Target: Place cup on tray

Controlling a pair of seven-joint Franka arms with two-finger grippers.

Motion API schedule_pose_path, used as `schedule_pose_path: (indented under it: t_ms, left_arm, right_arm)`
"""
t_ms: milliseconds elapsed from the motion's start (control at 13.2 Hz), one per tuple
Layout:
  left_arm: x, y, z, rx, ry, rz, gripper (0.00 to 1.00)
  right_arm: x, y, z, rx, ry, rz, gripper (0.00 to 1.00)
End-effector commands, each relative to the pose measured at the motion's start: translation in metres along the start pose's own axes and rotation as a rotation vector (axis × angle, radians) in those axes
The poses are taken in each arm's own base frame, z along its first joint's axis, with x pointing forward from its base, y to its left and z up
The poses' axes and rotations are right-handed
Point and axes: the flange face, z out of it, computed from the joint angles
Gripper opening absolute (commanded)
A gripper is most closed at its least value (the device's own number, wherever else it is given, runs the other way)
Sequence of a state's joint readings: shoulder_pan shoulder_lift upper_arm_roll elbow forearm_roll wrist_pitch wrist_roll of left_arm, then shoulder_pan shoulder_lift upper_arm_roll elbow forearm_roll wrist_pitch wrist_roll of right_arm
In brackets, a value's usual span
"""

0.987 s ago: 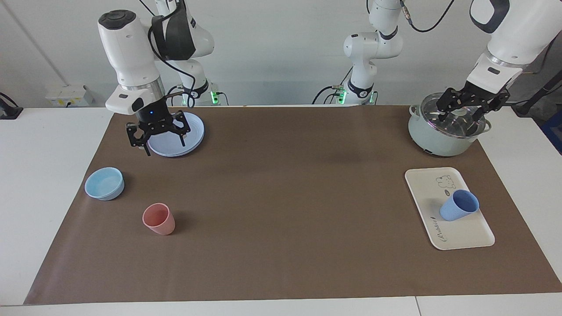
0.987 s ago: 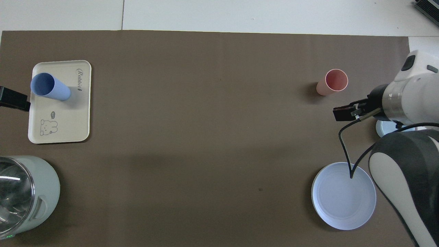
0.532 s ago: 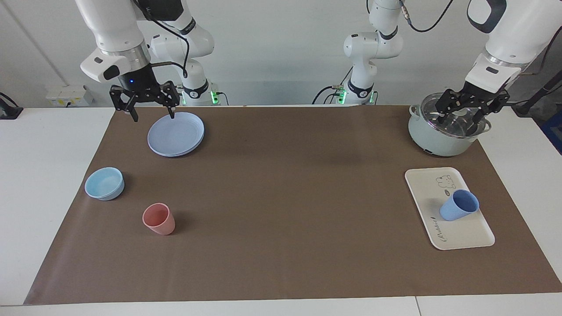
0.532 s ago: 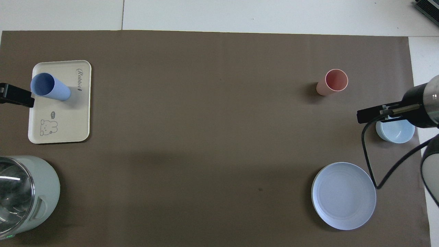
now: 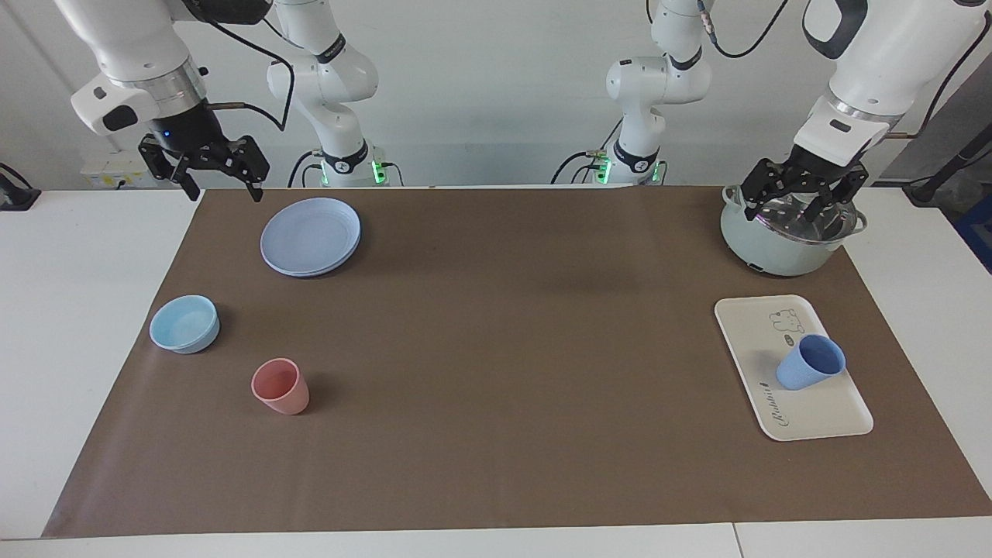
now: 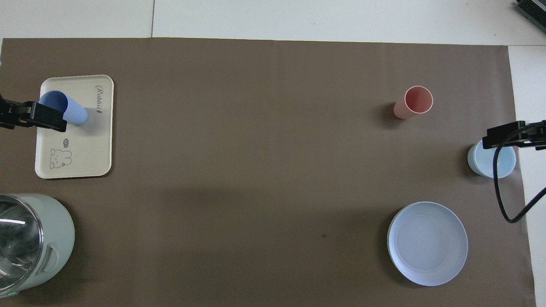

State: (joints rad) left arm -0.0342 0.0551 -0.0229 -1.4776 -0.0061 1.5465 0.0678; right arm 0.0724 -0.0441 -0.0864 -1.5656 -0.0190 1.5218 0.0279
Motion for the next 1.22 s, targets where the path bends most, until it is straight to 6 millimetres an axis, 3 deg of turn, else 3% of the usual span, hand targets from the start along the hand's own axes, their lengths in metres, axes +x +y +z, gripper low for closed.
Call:
schedule_pose_path:
  t_ms: [0, 228, 608, 835, 1139]
  left_arm:
    - [-0.005, 0.006, 0.008, -0.014, 0.01, -0.006, 1.0]
    - [-0.009, 0.008, 0.017, -0.002, 0.003, -0.003, 1.0]
    - [-0.015, 0.002, 0.019, -0.001, -0.017, -0.009, 1.0]
    - [-0.02, -0.007, 0.014, 0.006, -0.042, -0.021, 1.0]
    - [-0.026, 0.006, 0.005, 0.031, -0.066, -0.002, 1.0]
  right_arm:
    - [-0.004, -0.004, 0.002, 0.006, -0.025, 0.001, 1.0]
    - [-0.004, 0.005, -0.011, 0.0, -0.042, 0.011, 1.0]
    - [-0.007, 0.005, 0.0, -0.011, -0.062, -0.041, 1.0]
    - [-0.007, 0.003, 0.0, -0.008, -0.063, -0.039, 1.0]
    - [-0.007, 0.002, 0.0, 0.006, -0.062, -0.045, 1.0]
